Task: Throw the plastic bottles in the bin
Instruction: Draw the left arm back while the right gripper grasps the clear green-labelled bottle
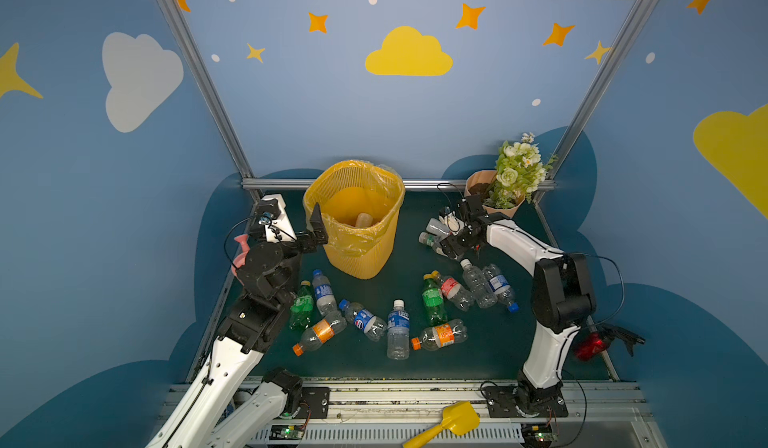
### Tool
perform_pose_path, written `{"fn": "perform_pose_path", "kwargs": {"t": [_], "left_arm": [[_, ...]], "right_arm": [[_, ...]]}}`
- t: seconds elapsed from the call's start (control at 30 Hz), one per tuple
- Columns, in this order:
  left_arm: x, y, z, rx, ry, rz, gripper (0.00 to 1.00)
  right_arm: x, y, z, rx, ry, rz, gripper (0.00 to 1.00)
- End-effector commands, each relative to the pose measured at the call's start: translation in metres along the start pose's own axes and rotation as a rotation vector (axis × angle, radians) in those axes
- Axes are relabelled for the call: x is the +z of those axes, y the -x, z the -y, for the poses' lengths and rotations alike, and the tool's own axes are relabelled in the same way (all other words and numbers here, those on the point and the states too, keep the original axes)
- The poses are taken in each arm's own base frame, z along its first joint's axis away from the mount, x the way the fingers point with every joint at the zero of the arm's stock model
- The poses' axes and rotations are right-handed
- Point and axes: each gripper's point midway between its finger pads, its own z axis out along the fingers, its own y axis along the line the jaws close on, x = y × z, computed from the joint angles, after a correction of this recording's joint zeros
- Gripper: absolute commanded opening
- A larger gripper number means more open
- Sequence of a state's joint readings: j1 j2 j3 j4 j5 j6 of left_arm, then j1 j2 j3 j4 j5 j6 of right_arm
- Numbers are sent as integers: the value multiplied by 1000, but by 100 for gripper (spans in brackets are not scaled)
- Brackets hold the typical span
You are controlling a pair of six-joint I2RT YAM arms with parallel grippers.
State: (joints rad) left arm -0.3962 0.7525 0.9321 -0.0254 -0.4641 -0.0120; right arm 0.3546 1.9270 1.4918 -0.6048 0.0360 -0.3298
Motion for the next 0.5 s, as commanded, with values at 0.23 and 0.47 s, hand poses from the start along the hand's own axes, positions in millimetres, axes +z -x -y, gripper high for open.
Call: {"fn": "perform_pose_path", "kwargs": {"t": [0.23, 0.47], "left_arm": [[-22, -23, -49, -120, 153, -26, 100], [-17, -29, -49, -115, 152, -47, 100]], "right_arm": [[5, 4, -12, -76, 74, -60, 91], [21, 2, -18, -88, 118, -96, 85]]}}
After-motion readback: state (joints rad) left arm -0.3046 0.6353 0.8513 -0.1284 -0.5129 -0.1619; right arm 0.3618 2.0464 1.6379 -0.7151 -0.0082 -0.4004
